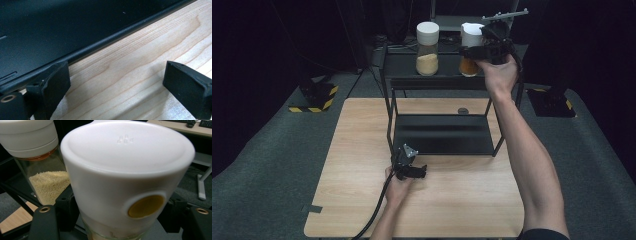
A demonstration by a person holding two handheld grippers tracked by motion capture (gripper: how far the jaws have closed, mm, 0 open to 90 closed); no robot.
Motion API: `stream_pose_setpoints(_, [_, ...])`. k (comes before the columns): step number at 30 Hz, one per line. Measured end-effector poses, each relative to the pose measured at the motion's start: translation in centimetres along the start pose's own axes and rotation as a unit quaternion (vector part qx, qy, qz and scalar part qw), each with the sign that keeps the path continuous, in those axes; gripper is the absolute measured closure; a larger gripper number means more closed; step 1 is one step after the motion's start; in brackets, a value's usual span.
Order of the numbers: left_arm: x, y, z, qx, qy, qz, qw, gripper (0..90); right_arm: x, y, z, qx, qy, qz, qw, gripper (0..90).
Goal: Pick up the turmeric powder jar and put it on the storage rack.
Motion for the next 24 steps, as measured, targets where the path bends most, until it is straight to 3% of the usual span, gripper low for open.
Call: stream_pose_setpoints(24, [0.0,0.0,0.0,0.0,0.0,0.0,1.0,7.1,0.8,1.8,-0.2,0.009,-0.008,0.006,0.9999,29.9])
Point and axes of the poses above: each handheld gripper's, and its own axes: y roughly forward along the jaws, x roughly out of its underside, z roughly to its right, the point moved 10 cm from there along y, roughly forward along the jaws, and after that the axes turned 15 degrees about z, right-handed, at the moved point
